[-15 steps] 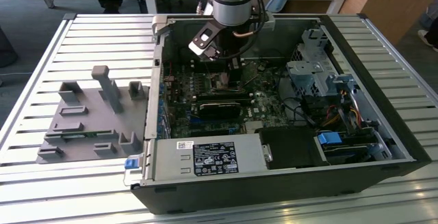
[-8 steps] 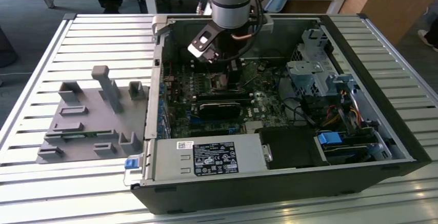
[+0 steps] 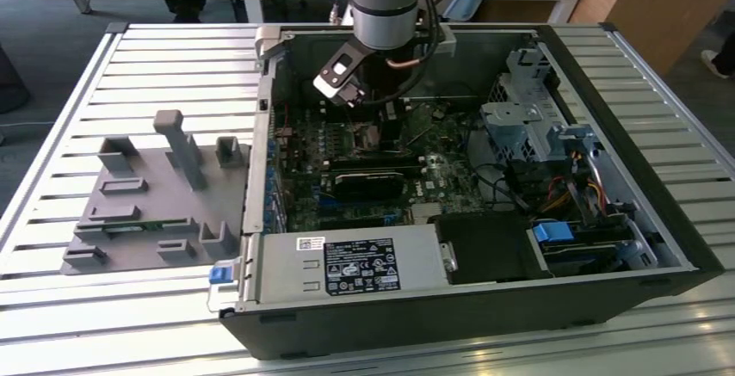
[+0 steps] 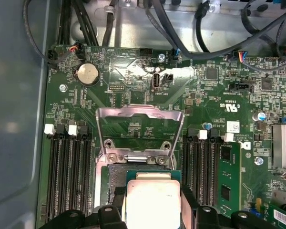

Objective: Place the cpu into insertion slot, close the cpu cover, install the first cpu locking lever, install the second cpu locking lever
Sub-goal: 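Place the cpu into insertion slot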

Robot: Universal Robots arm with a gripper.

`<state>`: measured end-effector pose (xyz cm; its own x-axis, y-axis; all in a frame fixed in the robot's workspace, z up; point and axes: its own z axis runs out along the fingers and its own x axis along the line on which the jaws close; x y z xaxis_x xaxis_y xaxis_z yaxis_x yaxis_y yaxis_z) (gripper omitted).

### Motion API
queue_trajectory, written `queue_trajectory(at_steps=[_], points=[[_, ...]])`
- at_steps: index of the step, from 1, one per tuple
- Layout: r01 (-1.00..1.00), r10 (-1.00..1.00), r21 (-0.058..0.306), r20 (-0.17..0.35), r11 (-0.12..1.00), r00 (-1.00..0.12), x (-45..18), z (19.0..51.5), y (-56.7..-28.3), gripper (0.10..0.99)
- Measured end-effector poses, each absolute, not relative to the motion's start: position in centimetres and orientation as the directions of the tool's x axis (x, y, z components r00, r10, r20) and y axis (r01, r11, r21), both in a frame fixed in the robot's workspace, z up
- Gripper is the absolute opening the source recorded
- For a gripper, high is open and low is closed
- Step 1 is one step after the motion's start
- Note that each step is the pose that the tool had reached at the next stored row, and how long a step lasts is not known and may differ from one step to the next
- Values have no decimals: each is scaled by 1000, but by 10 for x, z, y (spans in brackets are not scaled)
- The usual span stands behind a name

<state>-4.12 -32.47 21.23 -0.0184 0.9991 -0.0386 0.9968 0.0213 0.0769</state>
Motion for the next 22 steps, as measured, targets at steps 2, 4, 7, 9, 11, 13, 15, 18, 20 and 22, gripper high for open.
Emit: queue_trajectory(at_steps=[2, 4, 7, 9, 11, 13, 15, 18, 20, 22], points=[[997, 999, 77, -39, 23, -20, -41, 211, -323, 537], [997, 999, 77, -38, 23, -20, -41, 210, -322, 537], [997, 999, 77, -39, 23, -20, -41, 208, -321, 537], [997, 999, 77, -39, 23, -20, -41, 207, -321, 537], [997, 999, 77, -39, 23, -20, -41, 206, -320, 537], [997, 999, 77, -39, 23, -20, -41, 205, -319, 537], [997, 999, 77, -40, 23, -20, -41, 205, -318, 537], [997, 999, 77, -41, 23, -20, -41, 204, -317, 537], [997, 999, 77, -41, 23, -20, -42, 203, -316, 537], [997, 999, 77, -41, 23, -20, -42, 202, -316, 537]])
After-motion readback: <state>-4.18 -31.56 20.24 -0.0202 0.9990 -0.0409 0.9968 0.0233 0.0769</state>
